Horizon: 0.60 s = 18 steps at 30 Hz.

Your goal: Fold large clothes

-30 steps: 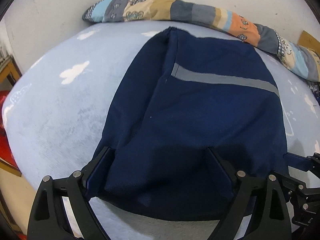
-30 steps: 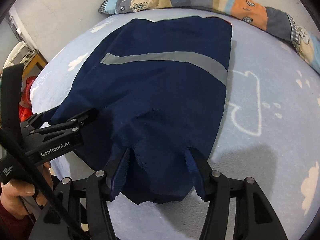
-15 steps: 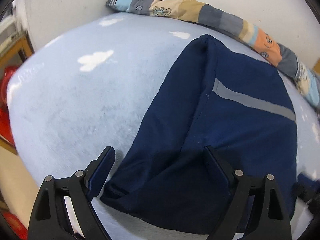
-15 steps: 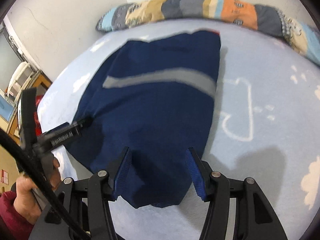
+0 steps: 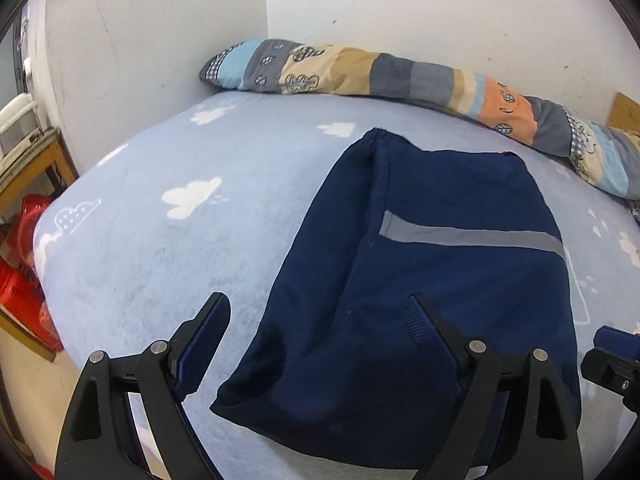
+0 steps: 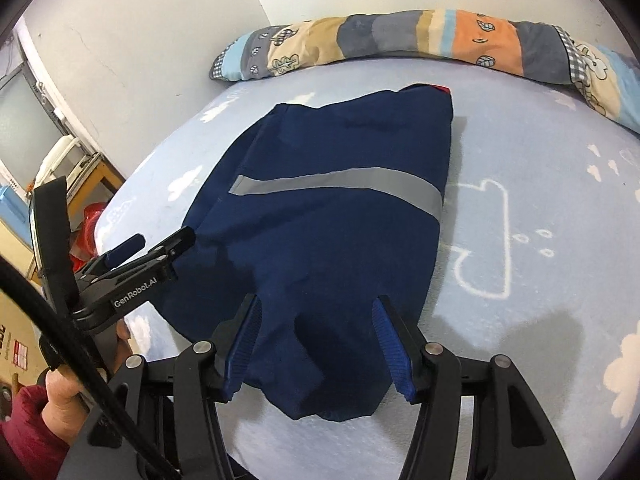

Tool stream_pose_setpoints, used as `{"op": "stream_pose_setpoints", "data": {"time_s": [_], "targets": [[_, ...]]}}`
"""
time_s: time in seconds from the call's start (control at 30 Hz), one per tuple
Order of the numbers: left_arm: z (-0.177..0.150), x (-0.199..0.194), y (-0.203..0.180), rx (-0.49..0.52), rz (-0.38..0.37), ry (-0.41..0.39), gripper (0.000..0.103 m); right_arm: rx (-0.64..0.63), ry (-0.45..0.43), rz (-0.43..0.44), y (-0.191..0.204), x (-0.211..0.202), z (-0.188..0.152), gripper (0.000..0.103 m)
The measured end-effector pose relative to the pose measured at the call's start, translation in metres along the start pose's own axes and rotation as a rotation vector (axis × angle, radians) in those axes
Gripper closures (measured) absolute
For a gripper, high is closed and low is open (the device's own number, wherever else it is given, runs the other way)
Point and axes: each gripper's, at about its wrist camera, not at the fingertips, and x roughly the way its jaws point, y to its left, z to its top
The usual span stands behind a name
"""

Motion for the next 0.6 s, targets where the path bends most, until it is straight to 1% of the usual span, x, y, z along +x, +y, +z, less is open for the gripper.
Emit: {"op": "stream_pose_setpoints", "data": {"time_s": [0.2,0.27,0.37,0.43,0.47,0.53,0.6], "targets": [[0.002,-0.013,-0.003,0.025,0.005,-0.049,0.014,-0.001,-0.005,0.014,0.001,-0.002,0.001,0.040],[0.004,-0.014,-0.002,0.024,-0.012,-0.053,0.014,0.015,-0.006,0.025,-0.002,-0.002,0.002,0.038],[0.010,-0.010,0.005,-0.002,-0.040,-0.021,0.014,0.076,-0.019,0.055,-0.015,-0.004,0.006,0.037],[0.020,-0.006,0.015,-0.027,-0.068,0.010,0.014,0.132,-0.030,0.078,-0.029,-0.006,0.009,0.034],[0.026,-0.004,0.020,-0.034,-0.084,0.026,0.012,0.147,-0.033,0.082,-0.033,-0.007,0.010,0.030],[0.040,0.004,0.029,-0.020,-0.113,0.080,0.009,0.193,-0.039,0.090,-0.048,-0.006,0.013,0.028],[0.051,0.013,0.036,-0.007,-0.148,0.131,0.009,0.225,-0.028,0.098,-0.059,-0.004,0.017,0.027]]}}
